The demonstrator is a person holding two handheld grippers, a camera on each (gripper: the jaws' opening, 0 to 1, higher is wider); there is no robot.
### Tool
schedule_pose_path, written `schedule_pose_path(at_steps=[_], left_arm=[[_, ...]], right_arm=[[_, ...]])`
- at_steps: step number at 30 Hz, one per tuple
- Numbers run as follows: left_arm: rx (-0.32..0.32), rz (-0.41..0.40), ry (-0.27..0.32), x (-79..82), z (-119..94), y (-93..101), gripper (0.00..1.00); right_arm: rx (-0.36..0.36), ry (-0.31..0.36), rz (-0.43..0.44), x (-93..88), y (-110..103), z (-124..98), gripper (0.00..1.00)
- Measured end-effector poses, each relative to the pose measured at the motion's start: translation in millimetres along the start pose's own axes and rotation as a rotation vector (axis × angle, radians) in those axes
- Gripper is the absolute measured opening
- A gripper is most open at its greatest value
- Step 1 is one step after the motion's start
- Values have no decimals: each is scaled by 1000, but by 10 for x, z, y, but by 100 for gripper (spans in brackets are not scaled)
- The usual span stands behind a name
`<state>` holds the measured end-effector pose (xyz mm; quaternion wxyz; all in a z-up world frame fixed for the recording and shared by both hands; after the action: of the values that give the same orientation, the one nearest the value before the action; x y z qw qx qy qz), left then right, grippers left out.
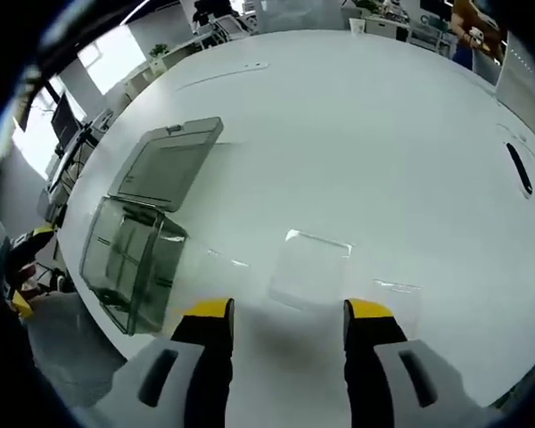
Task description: Insert the divider into the dual guide fixture by aligning both edges with the guide slots and pushing it downward to the bottom, including one-sided entry, uneven engagement, binding, and posture correction.
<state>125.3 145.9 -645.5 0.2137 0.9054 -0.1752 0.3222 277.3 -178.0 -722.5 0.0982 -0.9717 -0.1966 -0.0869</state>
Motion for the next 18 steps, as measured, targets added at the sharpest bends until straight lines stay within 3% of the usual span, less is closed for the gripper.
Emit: schedule_pose_path(at_steps=[18], left_arm=[[5, -13, 5, -7, -10, -18, 78]], right_arm=[[-58, -34, 38, 20, -13, 42, 40]])
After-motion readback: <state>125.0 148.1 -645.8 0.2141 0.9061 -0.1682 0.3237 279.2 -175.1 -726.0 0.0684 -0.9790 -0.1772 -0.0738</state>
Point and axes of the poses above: the point that each gripper's makers call its tool centre point, and the gripper's own axes: z roughly forward along the fingers, y roughly to its right, x roughly out of its top, the point moved 9 cm from there along -z, roughly backward along the fingers, and after that the axes turned 12 degrees about -y, right-handed, at the moved point
